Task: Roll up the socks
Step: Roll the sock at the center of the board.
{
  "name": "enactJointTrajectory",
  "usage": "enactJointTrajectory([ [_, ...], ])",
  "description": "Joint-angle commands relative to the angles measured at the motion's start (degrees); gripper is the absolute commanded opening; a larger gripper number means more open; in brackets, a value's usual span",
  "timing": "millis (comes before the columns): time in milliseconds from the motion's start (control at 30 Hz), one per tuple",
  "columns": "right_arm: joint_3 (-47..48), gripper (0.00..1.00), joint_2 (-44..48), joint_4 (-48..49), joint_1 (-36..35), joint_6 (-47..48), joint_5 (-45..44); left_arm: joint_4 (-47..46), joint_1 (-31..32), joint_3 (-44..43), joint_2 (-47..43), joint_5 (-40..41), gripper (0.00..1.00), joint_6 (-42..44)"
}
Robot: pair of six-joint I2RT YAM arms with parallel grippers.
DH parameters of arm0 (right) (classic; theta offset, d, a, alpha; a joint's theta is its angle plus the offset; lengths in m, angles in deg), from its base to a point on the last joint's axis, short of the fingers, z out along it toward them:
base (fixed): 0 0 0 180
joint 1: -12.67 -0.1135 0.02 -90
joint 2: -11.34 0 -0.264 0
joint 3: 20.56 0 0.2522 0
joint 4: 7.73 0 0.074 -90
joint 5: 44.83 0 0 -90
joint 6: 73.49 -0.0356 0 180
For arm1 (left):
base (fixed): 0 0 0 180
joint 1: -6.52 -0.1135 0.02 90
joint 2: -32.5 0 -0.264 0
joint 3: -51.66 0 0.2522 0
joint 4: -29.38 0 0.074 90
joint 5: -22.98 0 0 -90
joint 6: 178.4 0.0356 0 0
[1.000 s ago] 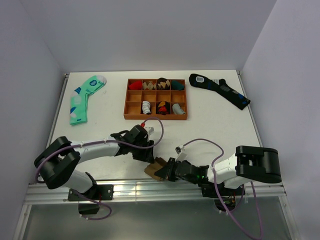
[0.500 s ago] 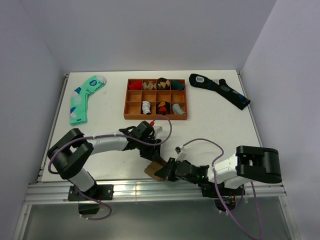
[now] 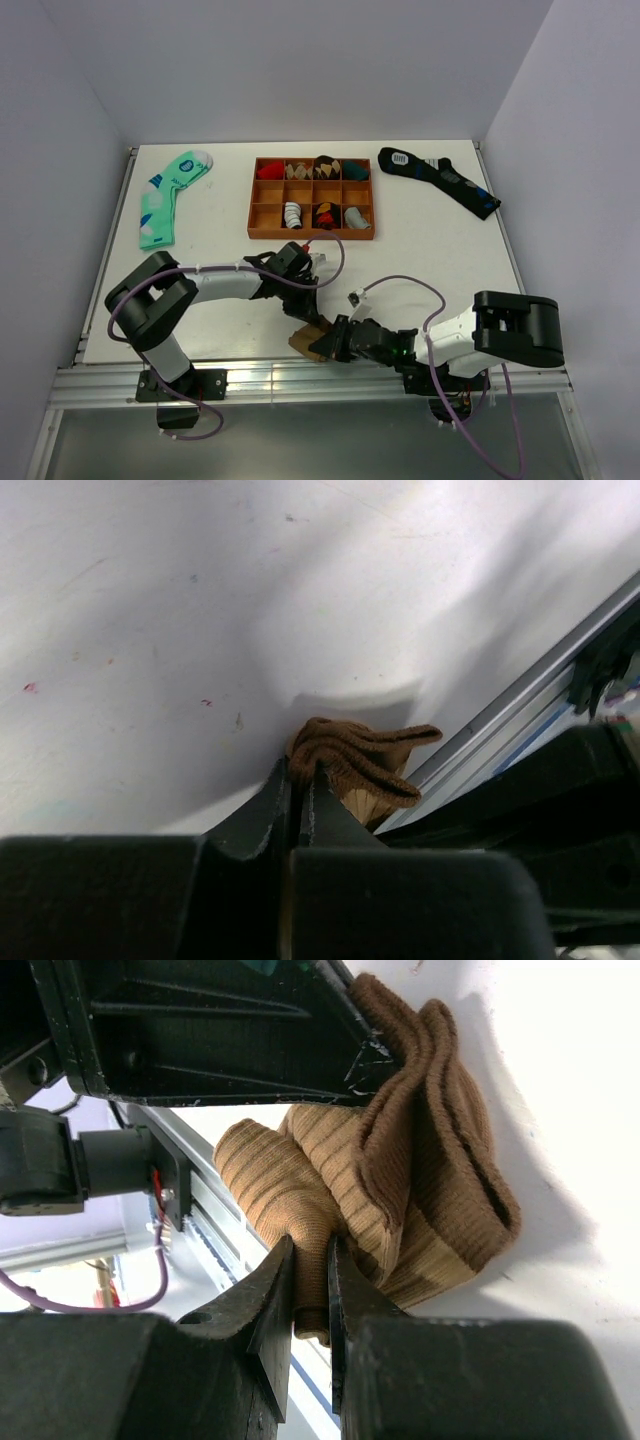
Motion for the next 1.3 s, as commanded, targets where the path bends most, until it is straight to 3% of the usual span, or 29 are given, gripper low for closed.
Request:
enactJointTrajectory([
  [0, -0.43, 0.02, -2.43, -21.35, 0.91, 6.98, 5.14, 3.02, -1.24, 2.28, 1.47, 11.26, 0.0, -3.29],
  [167, 2.66, 0.01, -0.94, -23.03, 7.76, 13.85, 10.41, 3.37, -5.63, 5.18, -2.92, 16.27, 0.0, -6.99],
  [467, 12.93, 0.0, 0.39, -36.47, 19.02, 27.82, 21.66, 1.52, -9.15, 9.59, -9.34, 22.08, 0.0, -14.82],
  [700, 19.78, 0.0, -7.34, -41.39, 27.19, 35.64, 36.42, 0.3, -9.42, 8.53, -8.99, 21.55, 0.0, -16.14],
  [867, 23.57, 0.01, -14.37, -45.18, 28.95, 38.63, 44.24, -1.73, -9.42, 10.11, -11.1, 22.69, 0.0, -16.4],
  [1067, 27.79, 0.01, -19.29, -53.17, 32.38, 42.94, 47.16, -5.68, -9.33, 13.35, -14.44, 22.6, 0.02, -17.37],
  [1267, 33.23, 0.0, -23.51, -61.51, 35.11, 46.55, 49.8, -10.42, -8.1, 17.84, -21.46, 23.31, 0.13, -19.12],
])
